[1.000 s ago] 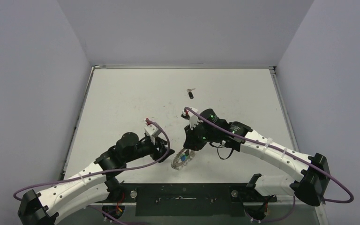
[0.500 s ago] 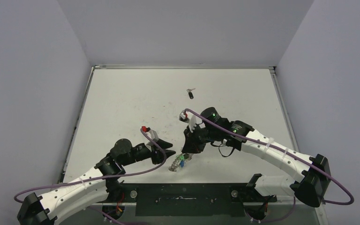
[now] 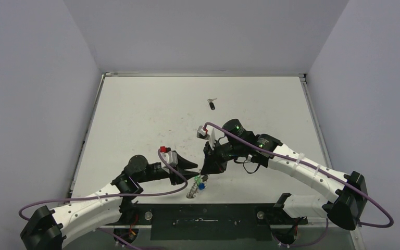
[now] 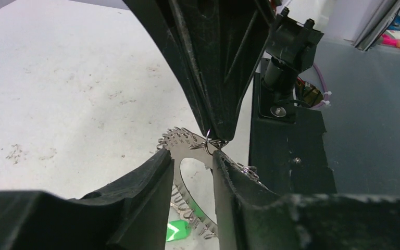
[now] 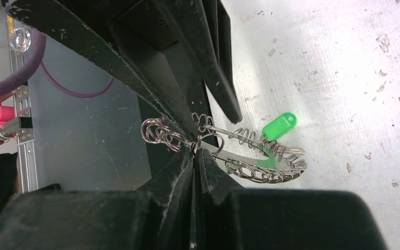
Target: Put the keys on the keyring
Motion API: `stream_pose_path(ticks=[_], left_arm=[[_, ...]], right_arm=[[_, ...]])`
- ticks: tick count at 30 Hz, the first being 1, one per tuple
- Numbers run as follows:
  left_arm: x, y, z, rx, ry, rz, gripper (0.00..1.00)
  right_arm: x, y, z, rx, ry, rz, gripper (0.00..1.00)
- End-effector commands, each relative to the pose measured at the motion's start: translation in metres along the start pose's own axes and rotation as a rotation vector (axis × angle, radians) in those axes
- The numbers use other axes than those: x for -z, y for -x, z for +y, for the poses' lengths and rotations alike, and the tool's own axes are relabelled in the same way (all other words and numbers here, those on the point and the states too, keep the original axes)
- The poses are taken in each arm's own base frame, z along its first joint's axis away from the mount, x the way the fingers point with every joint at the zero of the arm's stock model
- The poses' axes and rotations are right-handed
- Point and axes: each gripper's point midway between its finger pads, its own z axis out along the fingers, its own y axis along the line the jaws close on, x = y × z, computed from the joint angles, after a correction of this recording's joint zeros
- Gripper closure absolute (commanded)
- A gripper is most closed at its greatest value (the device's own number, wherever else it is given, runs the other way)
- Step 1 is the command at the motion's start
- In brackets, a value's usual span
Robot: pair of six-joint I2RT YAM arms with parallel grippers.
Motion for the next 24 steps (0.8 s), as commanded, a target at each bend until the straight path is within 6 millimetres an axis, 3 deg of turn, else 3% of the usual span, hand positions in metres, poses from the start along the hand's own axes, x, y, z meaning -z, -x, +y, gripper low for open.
stream_pose_path(ticks=[1,5,12,18,22,24], left_arm=[[-0.005,0.016,-0.016,-0.056,-0.101,-0.060,0.74],[-0.006,0.016,-0.018,-0.051,-0.115,-0.062,0.82],[-0.007,0.026,-0.014,-0.031,-0.076,-0.094,0.83],[-0.005,0.029,-0.025,-0.027,-0.126,-0.106,0.99],[-0.009,0.021,-0.030,-0.007,-0.167,-0.071,0.98],[-0.011,0.017,-0.031,-0.001,-0.175,-0.056,0.89]], right_arm=[[0.011,0.033,0.017,0.102,0.059,-0.107,1.00],[0.010,0.033,0.016,0.100,0.056,-0.107,1.00],[0.011,0.032,0.015,0.100,0.044,-0.110,1.00],[0.012,0.034,0.014,0.095,0.032,-0.122,1.00],[0.013,0.036,0.014,0.095,0.032,-0.131,1.00],[0.012,0.035,0.014,0.096,0.034,-0.130,1.00]])
